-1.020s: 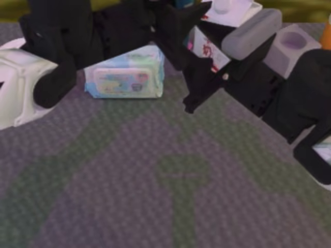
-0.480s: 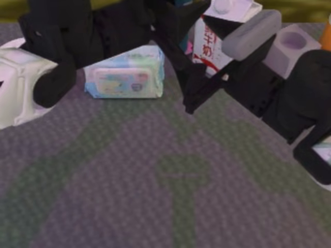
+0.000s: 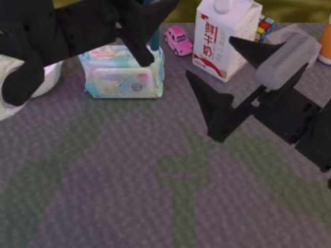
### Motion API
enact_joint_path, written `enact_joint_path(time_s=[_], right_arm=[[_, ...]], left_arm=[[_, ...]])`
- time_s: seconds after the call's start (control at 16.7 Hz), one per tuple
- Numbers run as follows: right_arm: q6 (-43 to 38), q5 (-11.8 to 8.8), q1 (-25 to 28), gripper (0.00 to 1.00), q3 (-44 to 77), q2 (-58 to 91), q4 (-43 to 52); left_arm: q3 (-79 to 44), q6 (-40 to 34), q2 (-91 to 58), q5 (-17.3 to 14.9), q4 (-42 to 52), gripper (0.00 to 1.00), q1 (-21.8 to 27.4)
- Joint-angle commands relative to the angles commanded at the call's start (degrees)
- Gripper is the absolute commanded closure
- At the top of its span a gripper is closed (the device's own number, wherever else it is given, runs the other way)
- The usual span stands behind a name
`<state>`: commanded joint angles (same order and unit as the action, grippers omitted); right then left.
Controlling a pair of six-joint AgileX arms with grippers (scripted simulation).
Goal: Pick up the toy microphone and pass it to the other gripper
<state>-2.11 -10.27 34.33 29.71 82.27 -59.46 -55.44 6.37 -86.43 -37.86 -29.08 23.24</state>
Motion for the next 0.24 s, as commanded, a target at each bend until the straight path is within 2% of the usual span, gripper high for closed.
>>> enact_joint_path(time_s=[0.24], right_arm=[[-0.15, -0.86, -0.48, 0.00, -4.00, -3.98, -0.52]], left_arm=[[1.23, 0.08, 1.25, -2.17, 0.21, 1.00, -2.71]])
